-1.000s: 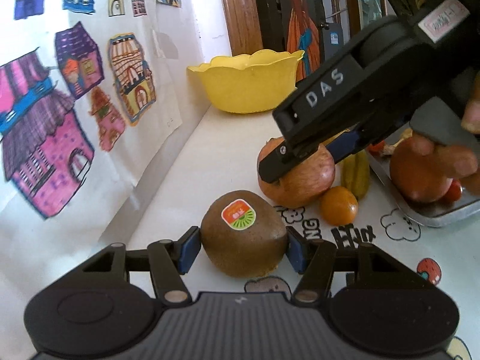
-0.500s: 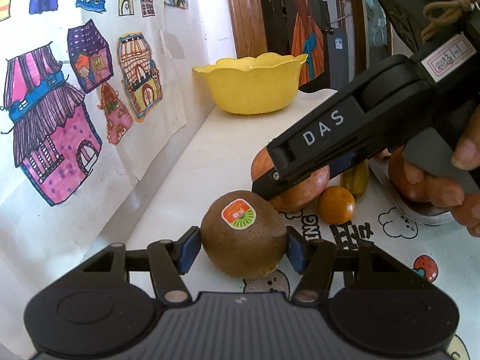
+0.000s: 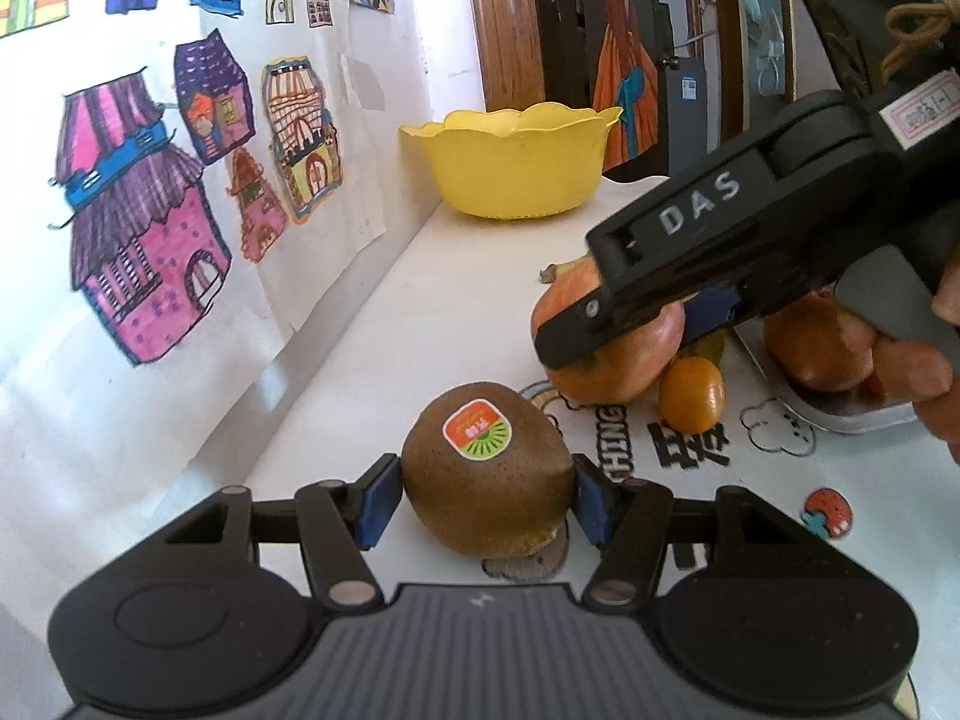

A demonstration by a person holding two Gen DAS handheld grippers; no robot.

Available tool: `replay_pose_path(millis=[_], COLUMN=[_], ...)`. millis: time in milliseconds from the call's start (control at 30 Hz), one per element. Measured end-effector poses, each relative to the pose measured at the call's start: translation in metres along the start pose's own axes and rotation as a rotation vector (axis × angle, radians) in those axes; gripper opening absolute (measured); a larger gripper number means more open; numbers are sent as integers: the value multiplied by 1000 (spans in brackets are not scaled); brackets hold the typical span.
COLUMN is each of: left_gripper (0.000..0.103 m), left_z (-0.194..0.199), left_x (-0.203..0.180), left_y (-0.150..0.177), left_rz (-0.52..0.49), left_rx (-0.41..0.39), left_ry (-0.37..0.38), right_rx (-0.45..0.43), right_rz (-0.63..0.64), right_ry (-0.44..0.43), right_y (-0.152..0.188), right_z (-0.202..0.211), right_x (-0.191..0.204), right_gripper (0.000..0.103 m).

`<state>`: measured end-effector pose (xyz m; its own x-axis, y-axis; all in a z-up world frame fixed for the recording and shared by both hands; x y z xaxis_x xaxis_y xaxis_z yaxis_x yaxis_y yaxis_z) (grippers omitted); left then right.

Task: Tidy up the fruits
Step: 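Lift the kiwi with the left tool while the right tool lifts the red apple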

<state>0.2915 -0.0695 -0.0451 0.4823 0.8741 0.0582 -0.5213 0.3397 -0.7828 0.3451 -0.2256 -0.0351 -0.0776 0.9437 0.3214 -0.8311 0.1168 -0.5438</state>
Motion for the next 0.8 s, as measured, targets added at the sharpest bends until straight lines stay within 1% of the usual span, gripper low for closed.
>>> replay_pose_path(millis=[300,467,800], left_gripper=[64,64,64], left_z=[27,45,66], left_x=[-24,-39,-62], left_y=[19,33,46], left_rz=[-2,11,8], left_rx=[-14,-26,-39], left_ry=[28,40,50], right_rx=[-28,-51,-74], right_rz=[12,-18,-62], right_ry=[-28,-62,-91], right_y=[31,54,106], right_z=[39,69,123], right_x=[6,-1,-18], right_gripper=[64,64,64])
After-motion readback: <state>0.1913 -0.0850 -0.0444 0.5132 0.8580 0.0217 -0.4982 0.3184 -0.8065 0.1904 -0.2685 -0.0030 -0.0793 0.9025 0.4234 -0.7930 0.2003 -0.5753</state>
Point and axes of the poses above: each gripper's, at about its wrist camera, not at the fingertips, and z roughly against the way its jaws point, x to its left, y to its underside, the point moved 5 cm from there along -z, roughly the way its jaws point, and after that the axes turned 7 degrees about y, right-handed, at the moved point
